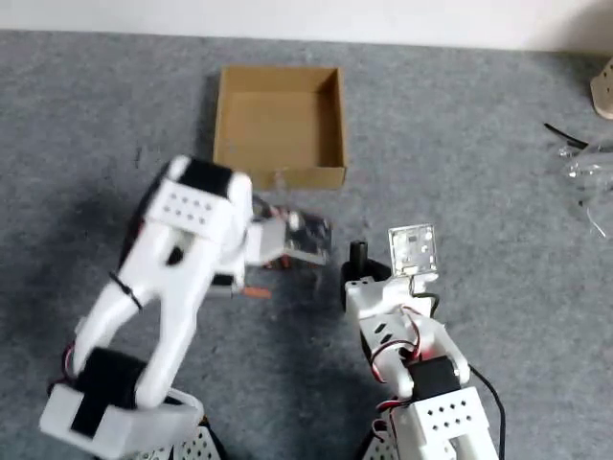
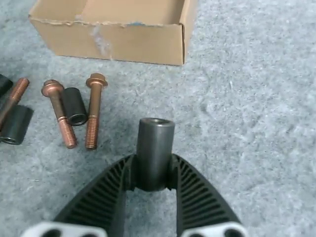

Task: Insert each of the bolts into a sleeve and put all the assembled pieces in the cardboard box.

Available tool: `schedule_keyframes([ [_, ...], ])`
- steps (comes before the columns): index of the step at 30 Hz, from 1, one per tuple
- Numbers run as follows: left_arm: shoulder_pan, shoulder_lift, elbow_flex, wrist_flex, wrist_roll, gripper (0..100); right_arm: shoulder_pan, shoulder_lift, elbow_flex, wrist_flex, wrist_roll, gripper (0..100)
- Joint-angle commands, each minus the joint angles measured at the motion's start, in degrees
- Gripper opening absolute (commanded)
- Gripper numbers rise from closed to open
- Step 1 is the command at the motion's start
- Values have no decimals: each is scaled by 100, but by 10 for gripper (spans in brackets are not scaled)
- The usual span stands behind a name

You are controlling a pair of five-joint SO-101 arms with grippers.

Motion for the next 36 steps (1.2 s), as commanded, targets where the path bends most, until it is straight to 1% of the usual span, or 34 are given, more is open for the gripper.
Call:
schedule_keyframes([
  [1,251,-497,637,-308,-114,6,48,-145,-92,-233,62,4],
  [4,233,-549,1165,-844,-105,6,48,-145,-92,-233,62,4],
  [8,233,-541,1648,-1380,-105,6,48,-145,-92,-233,62,4],
  [11,224,-541,1947,-1960,-70,6,48,-145,-92,-233,62,4],
  [15,40,-532,2246,-2945,554,6,48,-145,-101,-233,62,4],
  [18,-57,-532,2501,-3367,624,6,48,-145,-101,-233,62,4],
  [24,-66,-532,2870,-3877,659,6,48,-145,-101,-233,62,4],
  [32,-277,-532,2967,-3877,668,16,48,-145,-84,-233,62,4],
  [34,-286,-532,2967,-3877,668,69,48,-145,-84,-233,62,4],
  [36,-286,-532,2976,-3877,668,164,48,-145,-84,-233,62,4],
])
